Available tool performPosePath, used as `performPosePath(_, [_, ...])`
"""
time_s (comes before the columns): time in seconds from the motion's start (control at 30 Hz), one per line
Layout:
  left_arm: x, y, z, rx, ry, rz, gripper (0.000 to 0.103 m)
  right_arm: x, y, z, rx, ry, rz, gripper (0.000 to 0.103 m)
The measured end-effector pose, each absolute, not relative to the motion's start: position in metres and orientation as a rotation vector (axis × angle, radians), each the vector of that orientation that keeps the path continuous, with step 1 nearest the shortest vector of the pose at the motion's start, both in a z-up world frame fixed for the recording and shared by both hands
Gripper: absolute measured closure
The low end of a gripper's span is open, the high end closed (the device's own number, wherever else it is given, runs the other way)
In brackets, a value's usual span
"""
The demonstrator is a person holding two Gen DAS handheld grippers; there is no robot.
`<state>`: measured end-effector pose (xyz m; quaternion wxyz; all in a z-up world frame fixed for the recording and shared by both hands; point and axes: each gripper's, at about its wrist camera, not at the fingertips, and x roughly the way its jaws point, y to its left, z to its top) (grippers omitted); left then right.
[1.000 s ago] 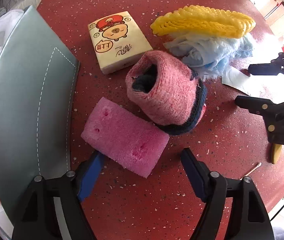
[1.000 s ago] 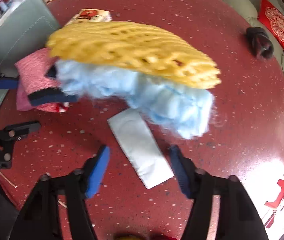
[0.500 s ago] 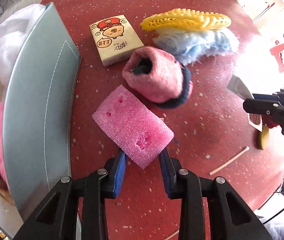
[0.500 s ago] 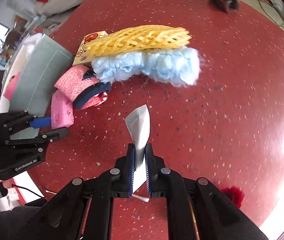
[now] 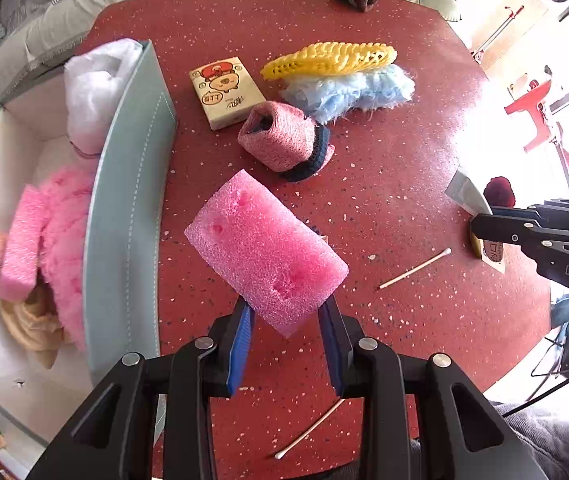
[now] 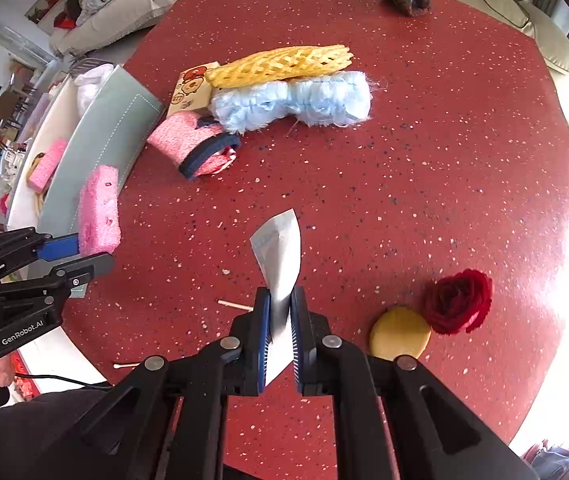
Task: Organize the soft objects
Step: 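Carry the pink foam block and white paper strip with both tools over the box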
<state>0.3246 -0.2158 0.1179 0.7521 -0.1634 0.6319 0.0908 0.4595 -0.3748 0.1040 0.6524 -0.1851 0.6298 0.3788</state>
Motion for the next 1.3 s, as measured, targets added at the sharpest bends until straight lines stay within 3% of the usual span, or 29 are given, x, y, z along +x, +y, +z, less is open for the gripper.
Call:
performPosePath(0.63, [0.311,-0.174,0.166,-0.323,1.274,0.26,0.069,0.408,-0.328,0.141,-0.463,1.357,0.931,0.092])
performPosePath(1.3, [0.256,-0.111,0.166,-0.391,1.26,0.384,0.069,0.361,-0.261,0.174,-0.518,1.275,1.016,0.092])
